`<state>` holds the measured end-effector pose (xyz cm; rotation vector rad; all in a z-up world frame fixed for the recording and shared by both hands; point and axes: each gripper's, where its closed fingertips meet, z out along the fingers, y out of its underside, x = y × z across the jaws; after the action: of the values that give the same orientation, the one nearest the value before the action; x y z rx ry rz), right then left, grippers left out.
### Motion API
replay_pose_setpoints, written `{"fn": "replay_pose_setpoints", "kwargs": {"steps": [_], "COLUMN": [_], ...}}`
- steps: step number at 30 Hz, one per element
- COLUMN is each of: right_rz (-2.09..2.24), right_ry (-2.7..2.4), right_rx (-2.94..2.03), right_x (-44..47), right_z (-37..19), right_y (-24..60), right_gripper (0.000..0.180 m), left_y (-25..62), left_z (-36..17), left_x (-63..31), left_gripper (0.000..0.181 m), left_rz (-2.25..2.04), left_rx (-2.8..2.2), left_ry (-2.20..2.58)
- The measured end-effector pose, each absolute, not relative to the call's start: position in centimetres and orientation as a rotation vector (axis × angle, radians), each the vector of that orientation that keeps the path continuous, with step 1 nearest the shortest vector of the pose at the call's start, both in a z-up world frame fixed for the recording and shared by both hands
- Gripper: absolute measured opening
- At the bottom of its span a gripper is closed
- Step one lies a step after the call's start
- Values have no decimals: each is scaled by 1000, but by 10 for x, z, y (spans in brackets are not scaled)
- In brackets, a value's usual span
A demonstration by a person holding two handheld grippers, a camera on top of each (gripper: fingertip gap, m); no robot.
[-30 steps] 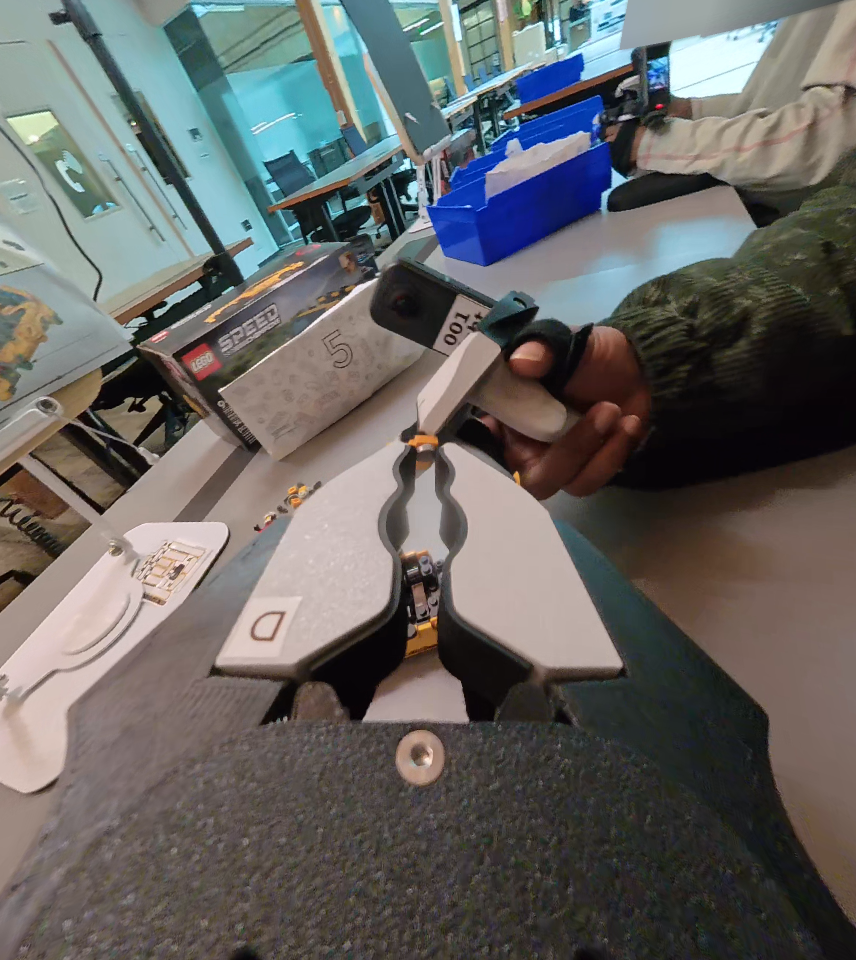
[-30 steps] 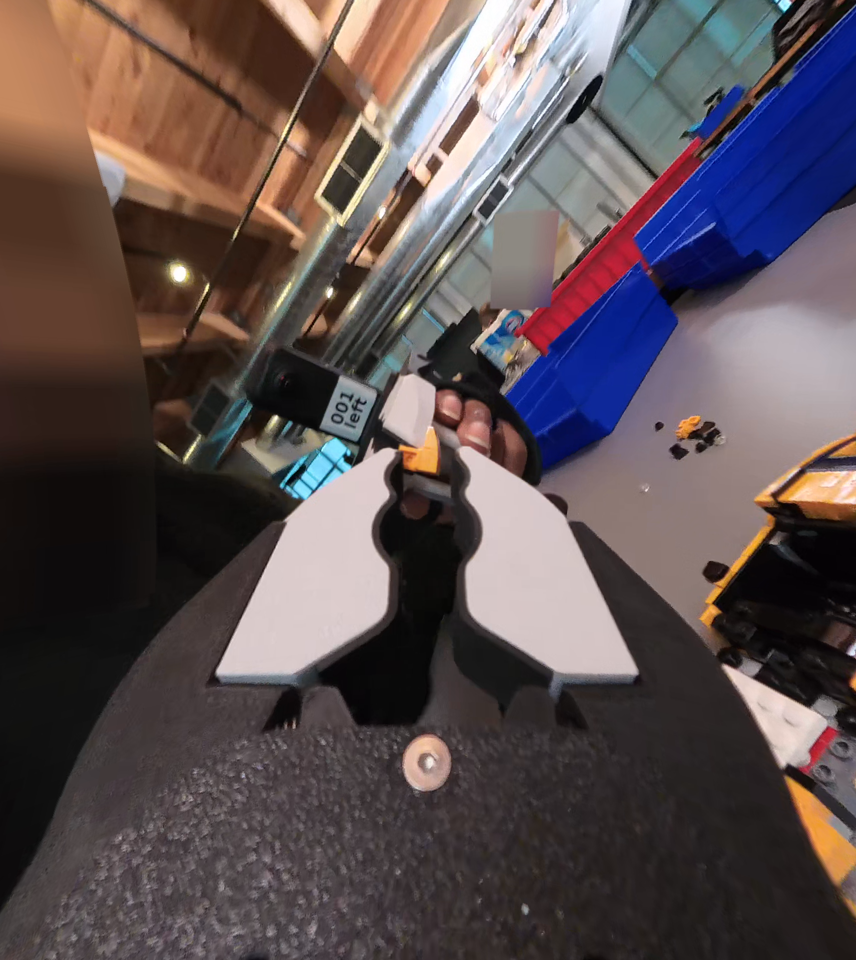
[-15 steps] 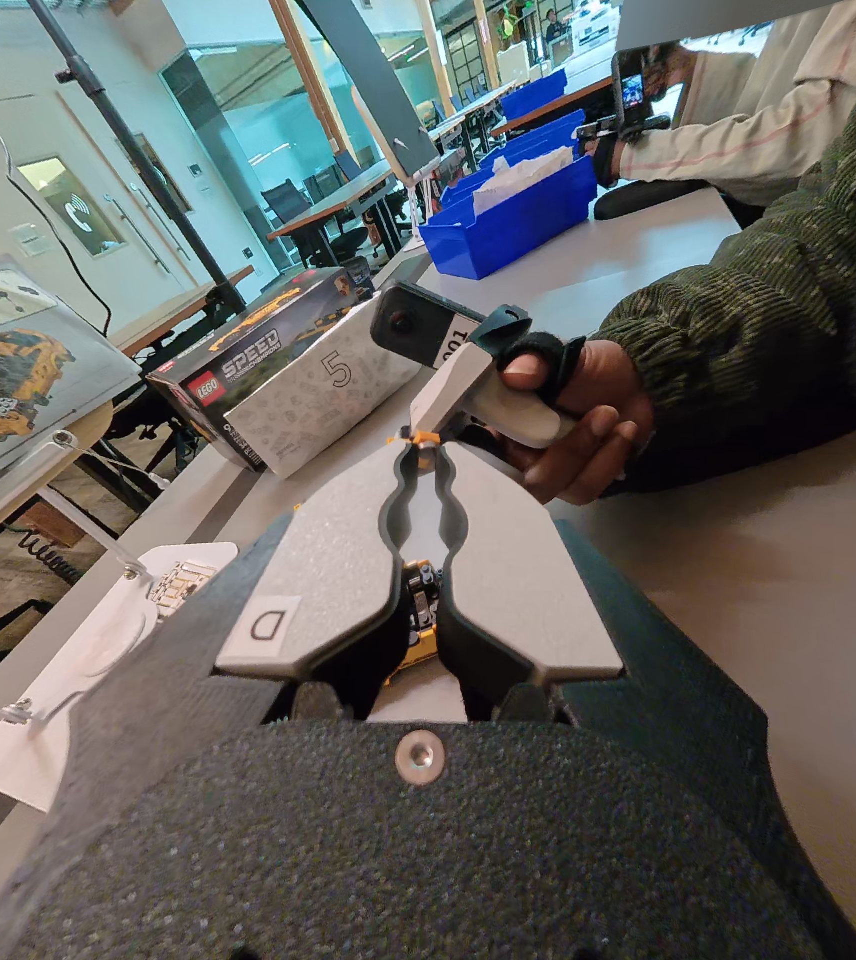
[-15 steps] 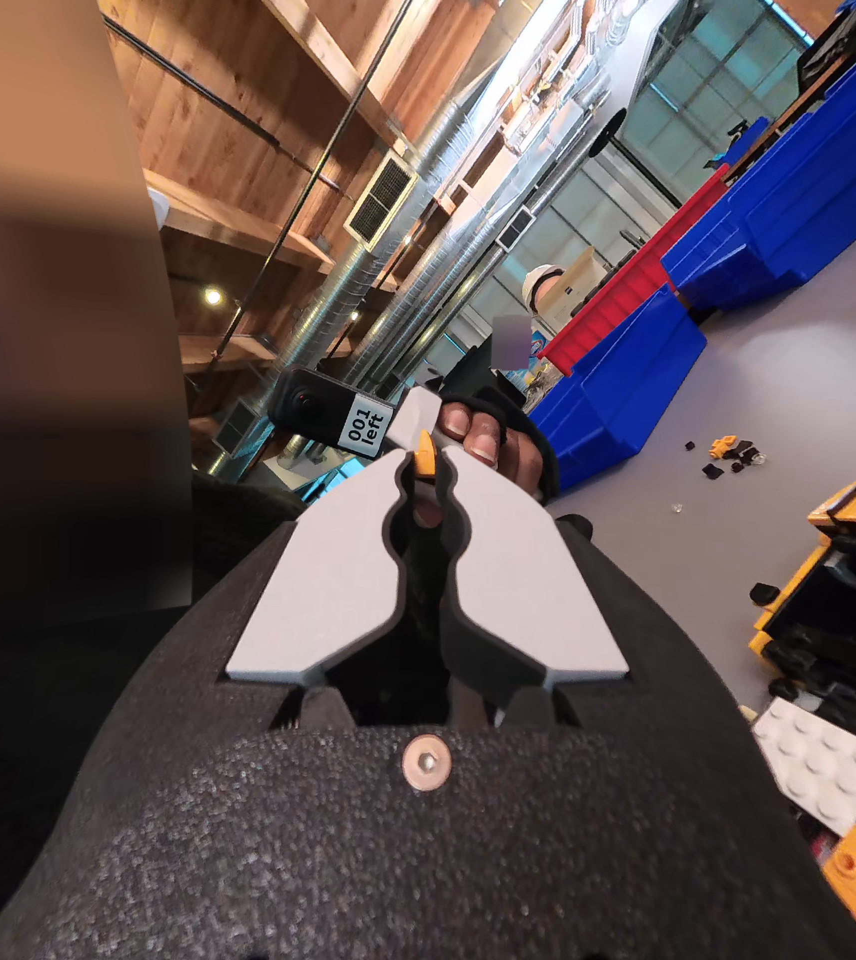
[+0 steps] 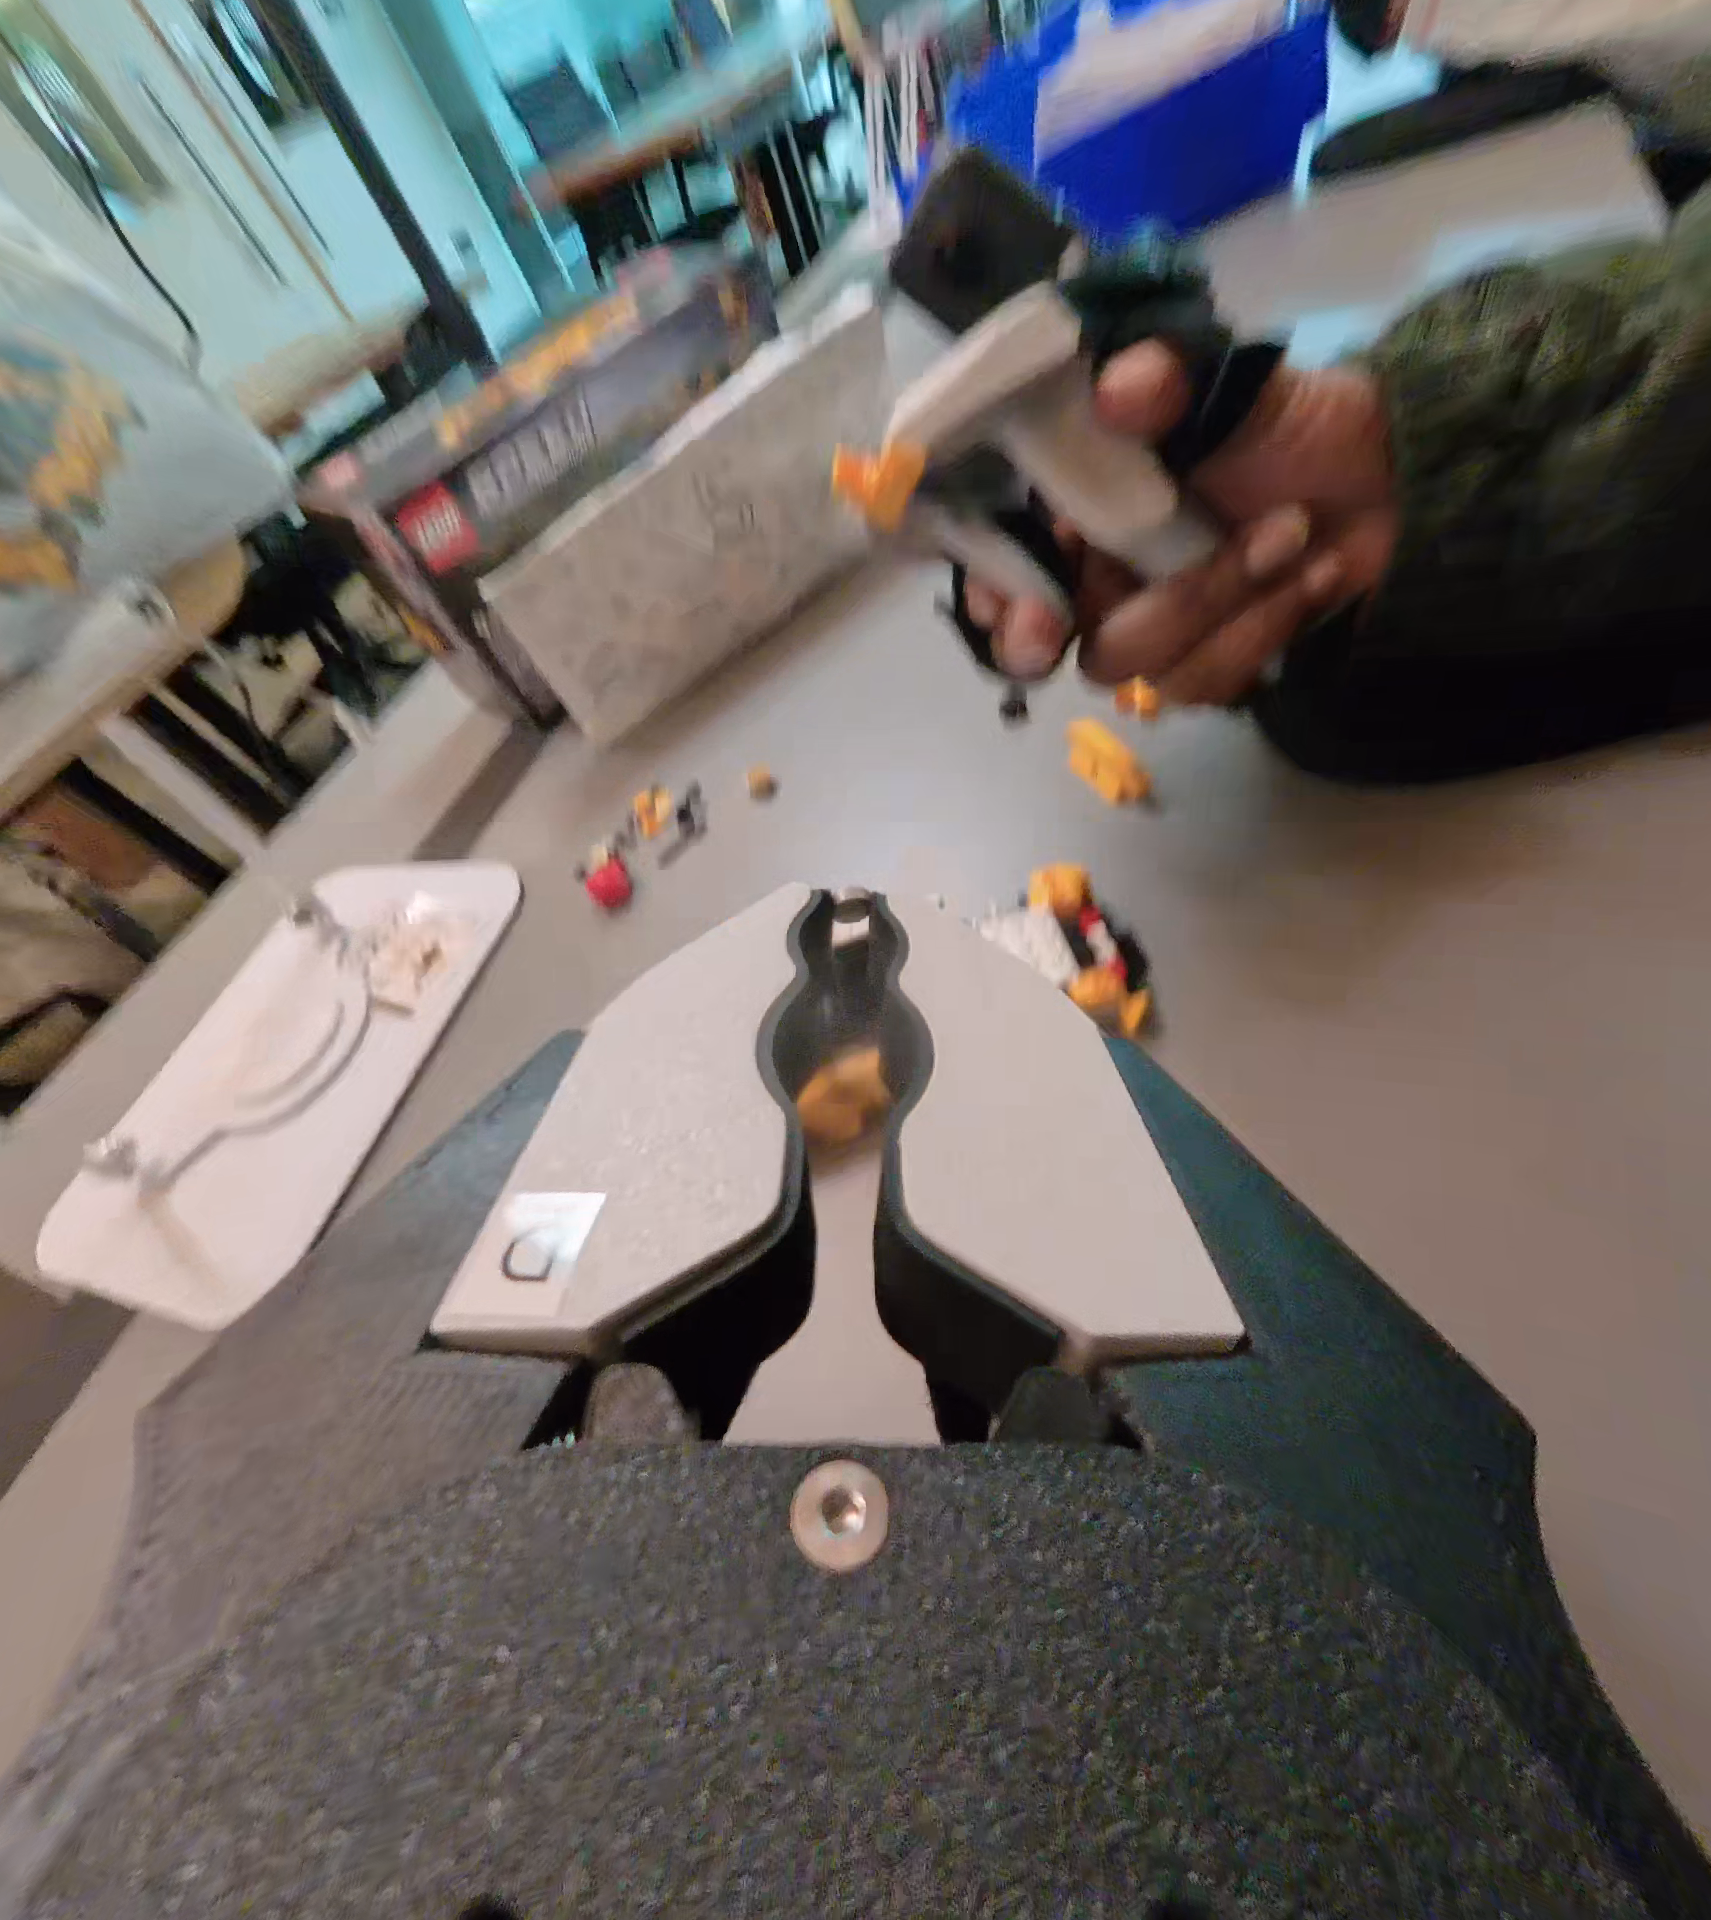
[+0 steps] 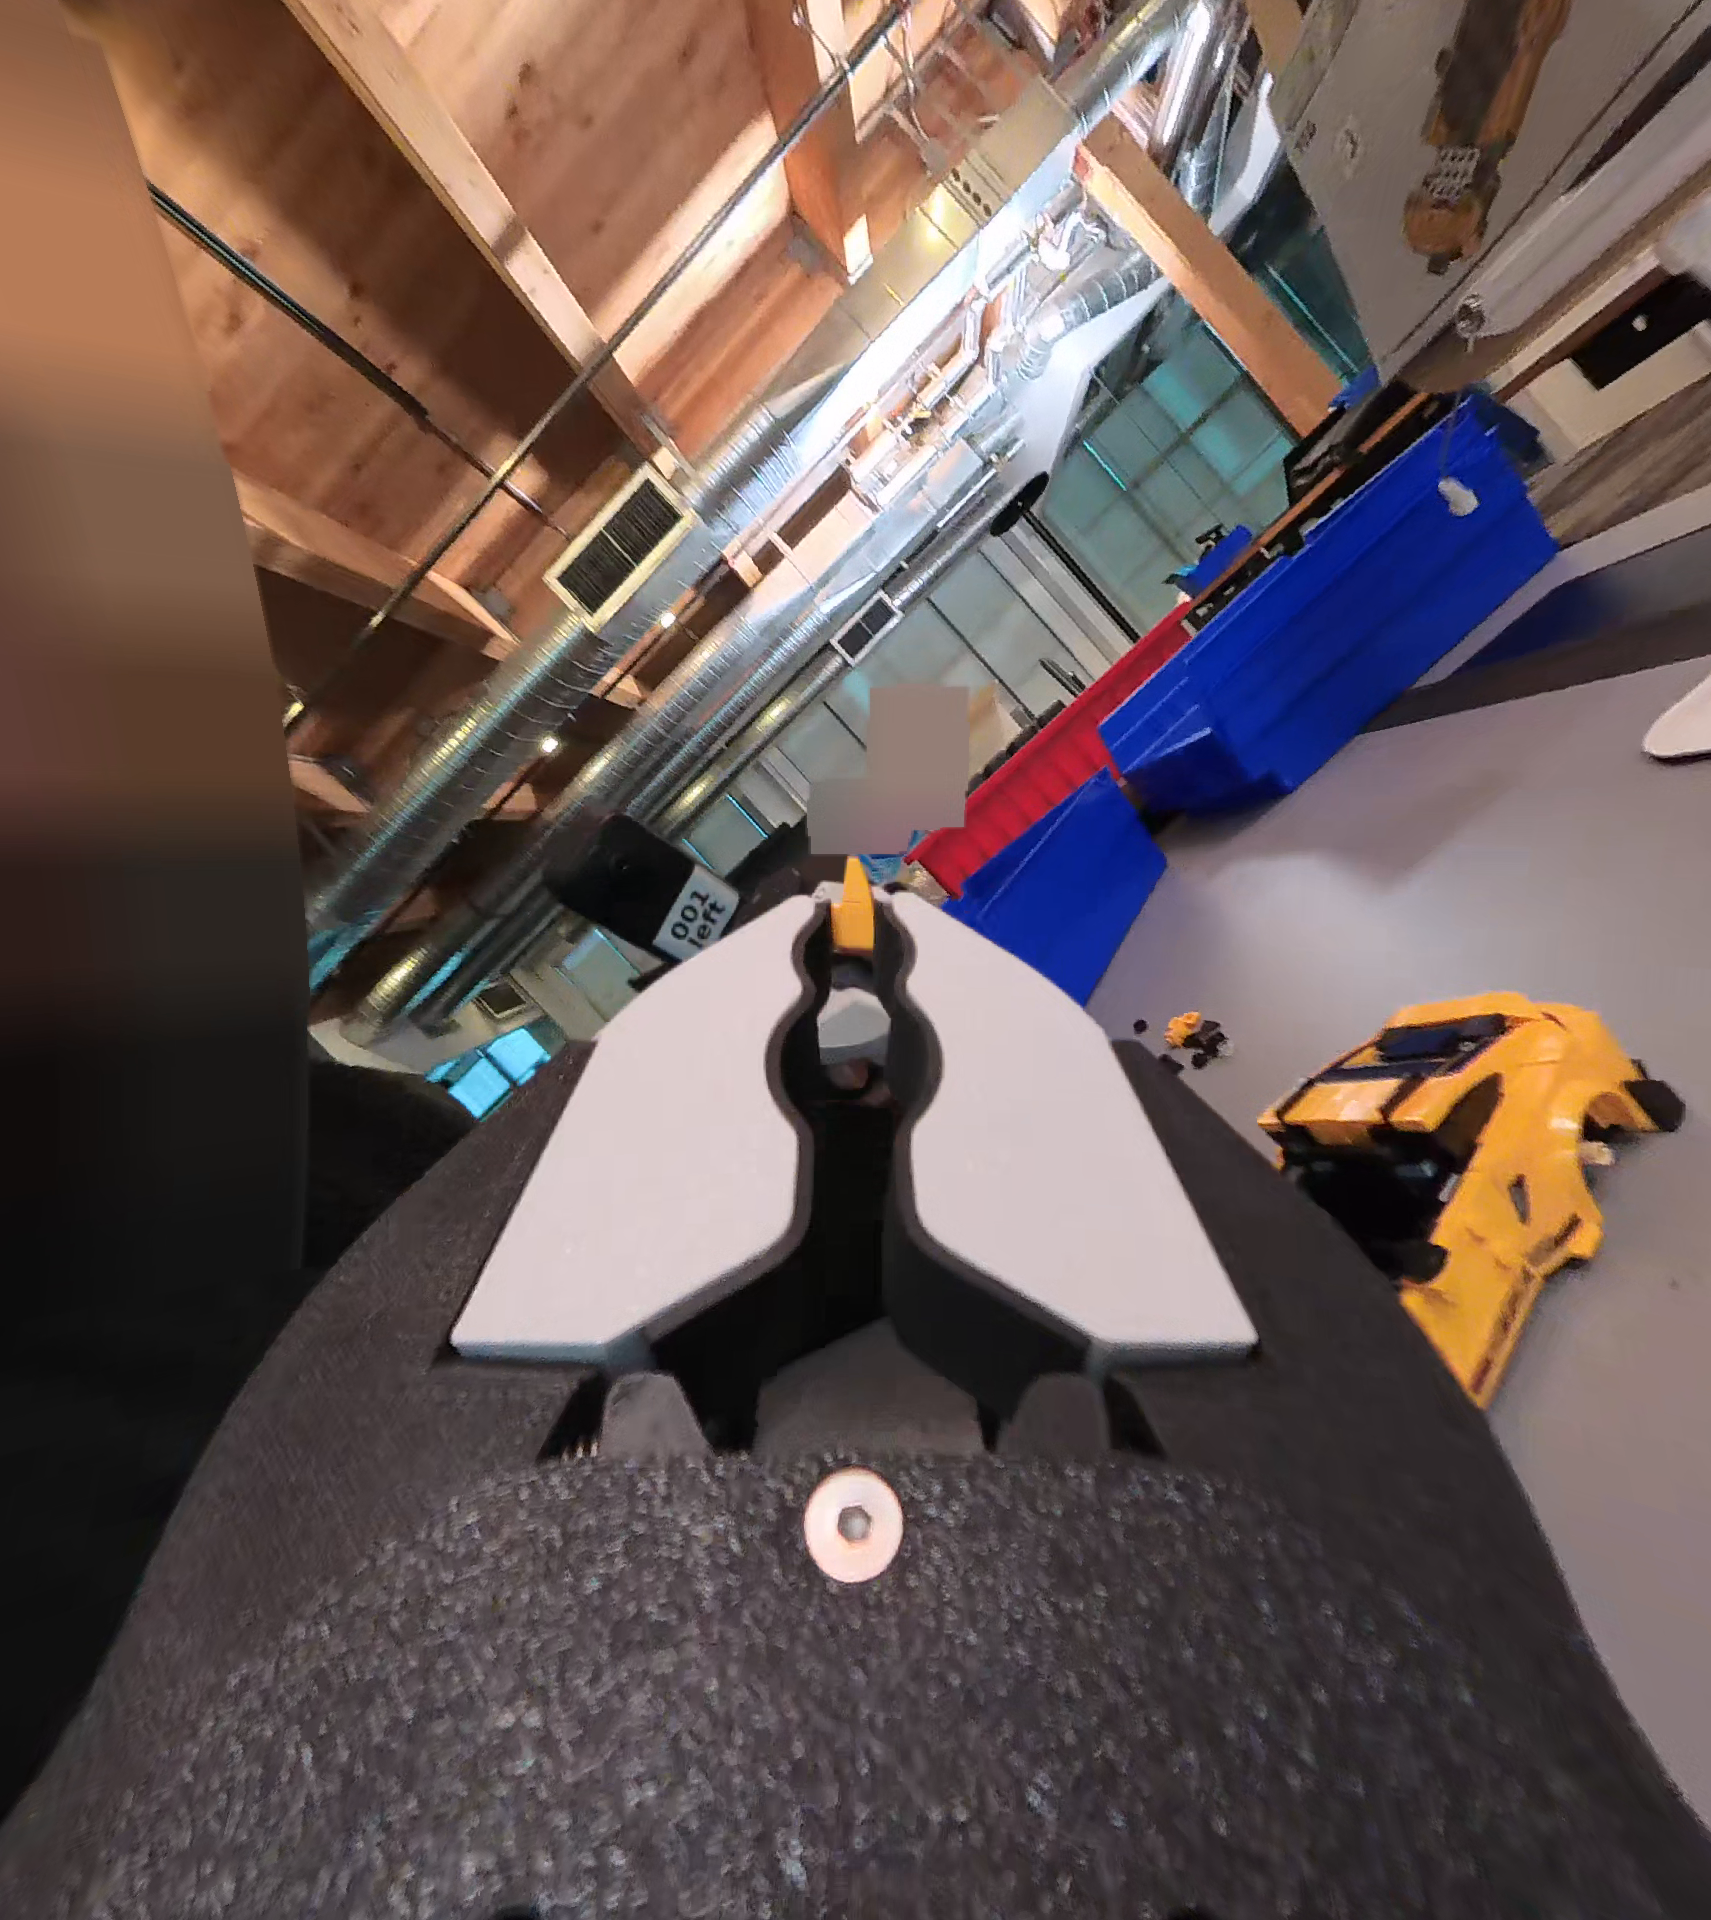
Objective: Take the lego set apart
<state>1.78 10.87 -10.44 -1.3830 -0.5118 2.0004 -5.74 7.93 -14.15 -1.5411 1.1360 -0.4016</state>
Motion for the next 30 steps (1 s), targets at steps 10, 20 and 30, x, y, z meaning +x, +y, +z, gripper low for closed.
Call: {"fn": "replay_pose_setpoints", "kwargs": {"steps": [10, 20, 30], "right_rz": [1967, 1993, 1979], "right_ry": [-561, -557, -560], "right_rx": [-1471, -1508, -1534], "right_x": [11, 8, 6], "right_z": [-120, -128, -133], "right_y": [110, 111, 113], "right_gripper": [8, 8, 8], "left_y": [69, 13, 8], "left_z": [-228, -206, -216], "left_x": [-213, -315, -385], "left_gripper": [7, 7, 8], "left_rz": [-137, 131, 291], "left_rx": [-2241, -2473, -2627], "left_ry": [1069, 859, 726]}}
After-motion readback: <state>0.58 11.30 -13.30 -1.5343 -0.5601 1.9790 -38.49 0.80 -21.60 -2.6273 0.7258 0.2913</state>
